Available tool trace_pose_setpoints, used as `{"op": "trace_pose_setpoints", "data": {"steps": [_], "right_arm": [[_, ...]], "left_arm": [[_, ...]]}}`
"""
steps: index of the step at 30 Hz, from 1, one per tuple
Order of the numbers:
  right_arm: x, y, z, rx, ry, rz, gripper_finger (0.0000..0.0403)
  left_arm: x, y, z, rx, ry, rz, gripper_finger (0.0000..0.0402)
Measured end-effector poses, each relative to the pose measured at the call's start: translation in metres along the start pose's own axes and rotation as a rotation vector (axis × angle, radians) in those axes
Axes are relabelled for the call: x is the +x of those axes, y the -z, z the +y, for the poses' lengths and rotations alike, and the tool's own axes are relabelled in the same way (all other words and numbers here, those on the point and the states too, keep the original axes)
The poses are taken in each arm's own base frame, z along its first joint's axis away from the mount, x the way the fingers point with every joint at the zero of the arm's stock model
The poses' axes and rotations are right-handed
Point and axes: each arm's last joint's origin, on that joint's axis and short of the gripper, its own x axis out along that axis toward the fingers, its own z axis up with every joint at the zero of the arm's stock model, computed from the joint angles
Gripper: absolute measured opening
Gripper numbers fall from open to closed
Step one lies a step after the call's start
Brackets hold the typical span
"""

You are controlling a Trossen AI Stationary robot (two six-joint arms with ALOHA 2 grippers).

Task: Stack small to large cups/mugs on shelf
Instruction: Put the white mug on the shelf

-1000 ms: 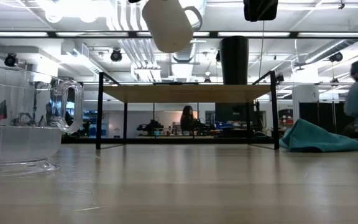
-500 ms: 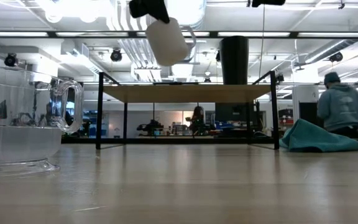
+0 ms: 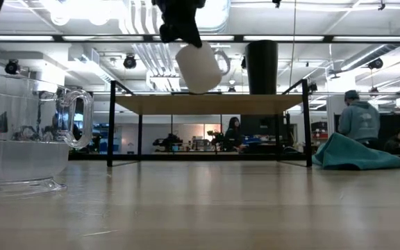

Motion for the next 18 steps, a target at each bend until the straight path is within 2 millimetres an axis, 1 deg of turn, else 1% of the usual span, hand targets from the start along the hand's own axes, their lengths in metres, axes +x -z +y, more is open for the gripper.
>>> {"op": "trace_pose_setpoints", "data": {"steps": [6,9,14,18], "right_arm": [[0.000,-0.001,-0.001,-0.006,0.037,-0.028,0.0073],[0.000,-0.001,-0.001,-0.007,0.044,-0.033,0.0075],[0.000,-0.001,-0.001,-0.009,0.049,-0.036,0.0076],[0.000,-0.001,-0.001,-0.009,0.050,-0.036,0.0073]], "left_arm": [[0.010,-0.004,0.011,-0.029,-0.012,0.016,0.0000],[0.008,-0.009,0.015,-0.034,-0.018,-0.002,0.0000],[0.003,-0.018,0.016,0.012,-0.006,-0.037,0.0000],[0.011,-0.019,0.016,0.011,0.026,-0.022,0.0000]]}}
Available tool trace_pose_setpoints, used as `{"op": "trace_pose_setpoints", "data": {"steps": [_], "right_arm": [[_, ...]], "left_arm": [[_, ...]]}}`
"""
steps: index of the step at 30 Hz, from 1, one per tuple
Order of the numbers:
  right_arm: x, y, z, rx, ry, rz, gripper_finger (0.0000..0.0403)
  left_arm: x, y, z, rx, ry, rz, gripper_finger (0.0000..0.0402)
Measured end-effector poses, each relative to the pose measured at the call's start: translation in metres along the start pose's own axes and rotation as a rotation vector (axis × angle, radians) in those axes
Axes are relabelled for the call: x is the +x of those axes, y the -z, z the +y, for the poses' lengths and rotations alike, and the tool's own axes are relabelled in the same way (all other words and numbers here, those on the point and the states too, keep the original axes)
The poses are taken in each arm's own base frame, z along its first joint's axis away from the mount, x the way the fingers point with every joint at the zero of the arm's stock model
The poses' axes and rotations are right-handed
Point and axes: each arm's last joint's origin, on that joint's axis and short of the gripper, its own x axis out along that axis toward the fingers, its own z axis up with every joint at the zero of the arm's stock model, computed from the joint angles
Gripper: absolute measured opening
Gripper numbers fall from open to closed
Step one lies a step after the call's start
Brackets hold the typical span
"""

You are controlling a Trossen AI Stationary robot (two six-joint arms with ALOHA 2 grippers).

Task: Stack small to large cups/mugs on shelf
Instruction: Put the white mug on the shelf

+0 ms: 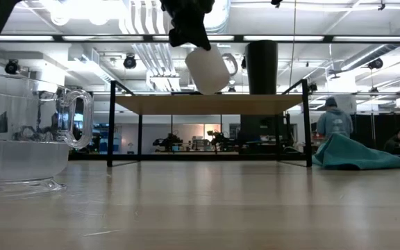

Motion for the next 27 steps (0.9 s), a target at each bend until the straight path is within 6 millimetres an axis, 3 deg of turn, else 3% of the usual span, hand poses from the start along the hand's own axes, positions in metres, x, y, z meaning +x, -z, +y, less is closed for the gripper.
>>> {"op": "trace_pose_setpoints", "data": {"steps": [7,27], "right_arm": [[0.000,0.000,0.000,0.000,0.000,0.000,0.0077],[0.000,0.000,0.000,0.000,0.001,0.001,0.0073]], "left_arm": [[0.014,0.001,0.003,0.006,0.006,0.041,0.0000],[0.013,0.001,0.009,0.087,0.045,0.030,0.0000]]}}
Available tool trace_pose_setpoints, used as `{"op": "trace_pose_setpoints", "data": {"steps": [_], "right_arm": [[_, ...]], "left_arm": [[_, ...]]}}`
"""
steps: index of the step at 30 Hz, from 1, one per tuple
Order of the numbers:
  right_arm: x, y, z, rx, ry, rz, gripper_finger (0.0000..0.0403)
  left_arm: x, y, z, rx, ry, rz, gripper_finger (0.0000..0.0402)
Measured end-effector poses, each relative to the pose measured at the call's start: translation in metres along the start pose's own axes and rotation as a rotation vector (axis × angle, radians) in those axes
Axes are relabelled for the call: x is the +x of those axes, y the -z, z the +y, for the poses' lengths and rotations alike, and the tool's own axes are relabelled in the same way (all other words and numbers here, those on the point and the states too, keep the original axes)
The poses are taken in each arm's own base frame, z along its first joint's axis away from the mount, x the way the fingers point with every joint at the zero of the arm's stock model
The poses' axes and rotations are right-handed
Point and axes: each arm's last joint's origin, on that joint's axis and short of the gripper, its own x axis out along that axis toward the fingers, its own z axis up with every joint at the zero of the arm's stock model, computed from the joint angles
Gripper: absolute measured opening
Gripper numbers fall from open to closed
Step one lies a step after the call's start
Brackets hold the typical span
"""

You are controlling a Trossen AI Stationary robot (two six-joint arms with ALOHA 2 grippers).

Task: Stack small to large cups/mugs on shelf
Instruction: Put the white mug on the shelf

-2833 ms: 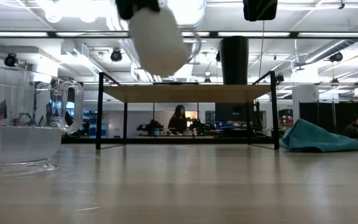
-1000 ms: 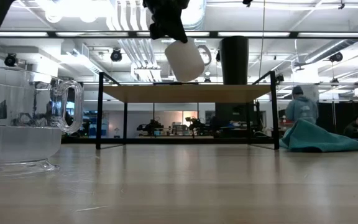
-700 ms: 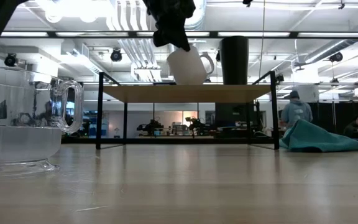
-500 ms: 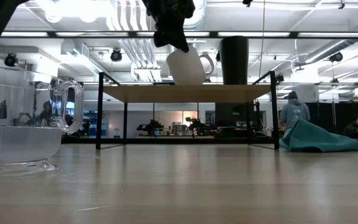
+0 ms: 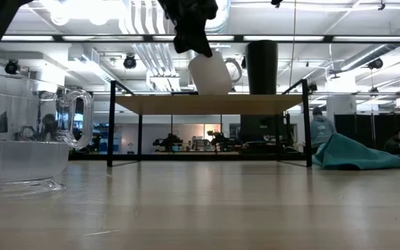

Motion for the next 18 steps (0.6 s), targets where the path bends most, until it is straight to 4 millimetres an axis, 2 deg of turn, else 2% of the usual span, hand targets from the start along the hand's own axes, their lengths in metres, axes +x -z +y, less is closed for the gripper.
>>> {"op": "trace_pose_setpoints", "data": {"steps": [10,18], "right_arm": [[0.0000,0.0000,0.0000,0.000,0.000,0.000,0.0078],[0.0000,0.0000,0.0000,-0.004,0.000,0.000,0.0076]], "left_arm": [[0.0006,-0.0024,0.0004,0.003,-0.005,-0.025,0.0043],[0.0012,-0.0042,0.0007,0.005,-0.009,-0.044,0.0047]]}}
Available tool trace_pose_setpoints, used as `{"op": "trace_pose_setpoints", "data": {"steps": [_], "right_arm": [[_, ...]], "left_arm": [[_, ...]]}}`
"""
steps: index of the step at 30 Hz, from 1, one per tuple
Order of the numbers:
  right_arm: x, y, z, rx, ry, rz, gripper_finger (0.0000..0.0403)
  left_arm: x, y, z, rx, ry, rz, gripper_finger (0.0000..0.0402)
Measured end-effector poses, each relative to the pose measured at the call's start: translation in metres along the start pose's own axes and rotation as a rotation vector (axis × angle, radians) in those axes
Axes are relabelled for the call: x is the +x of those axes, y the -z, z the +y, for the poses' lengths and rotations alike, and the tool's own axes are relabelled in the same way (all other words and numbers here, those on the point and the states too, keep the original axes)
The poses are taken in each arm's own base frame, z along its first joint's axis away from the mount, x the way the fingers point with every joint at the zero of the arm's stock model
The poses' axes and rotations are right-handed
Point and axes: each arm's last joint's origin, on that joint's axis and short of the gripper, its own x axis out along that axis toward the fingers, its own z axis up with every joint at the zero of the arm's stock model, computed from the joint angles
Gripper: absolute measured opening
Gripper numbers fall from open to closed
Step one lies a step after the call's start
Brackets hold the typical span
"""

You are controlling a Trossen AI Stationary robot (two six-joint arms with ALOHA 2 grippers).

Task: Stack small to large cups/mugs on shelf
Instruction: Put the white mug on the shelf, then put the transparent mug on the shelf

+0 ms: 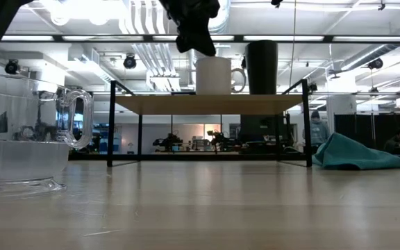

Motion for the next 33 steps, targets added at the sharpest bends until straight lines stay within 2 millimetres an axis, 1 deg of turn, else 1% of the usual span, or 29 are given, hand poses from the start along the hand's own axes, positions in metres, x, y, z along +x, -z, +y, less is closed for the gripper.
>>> {"op": "trace_pose_setpoints", "data": {"steps": [4,7,11,14,19,23,25,28,30,33], "right_arm": [[0.000,0.000,0.000,-0.002,0.000,0.000,0.0079],[0.000,0.000,0.000,-0.018,0.000,0.000,0.0079],[0.000,0.000,0.000,-0.036,-0.001,0.001,0.0074],[0.000,0.000,0.000,-0.038,-0.011,0.008,0.0073],[0.000,0.002,0.002,-0.043,-0.083,0.057,0.0078],[0.000,0.002,0.003,-0.043,-0.089,0.059,0.0084],[0.000,0.002,0.003,-0.040,-0.089,0.059,0.0088],[0.001,0.001,0.004,-0.041,-0.088,0.062,0.0093],[0.003,0.001,0.005,-0.041,-0.088,0.068,0.0096],[0.009,0.002,0.009,-0.045,-0.100,0.096,0.0100]], "left_arm": [[-0.001,-0.002,0.000,-0.006,-0.001,-0.018,0.0047],[-0.008,-0.002,-0.006,-0.016,0.006,-0.020,0.0047],[-0.030,0.004,-0.019,-0.010,0.041,0.032,0.0047],[-0.048,0.014,-0.030,-0.004,0.060,0.104,0.0047],[-0.078,0.028,-0.052,-0.083,0.094,0.159,0.0047],[-0.093,0.037,-0.073,-0.093,0.125,0.204,0.0047],[-0.096,0.039,-0.085,-0.101,0.145,0.211,0.0047],[-0.098,0.044,-0.103,-0.054,0.178,0.238,0.0047],[-0.096,0.047,-0.115,-0.032,0.196,0.256,0.0047],[-0.091,0.054,-0.128,-0.060,0.203,0.311,0.0047]]}}
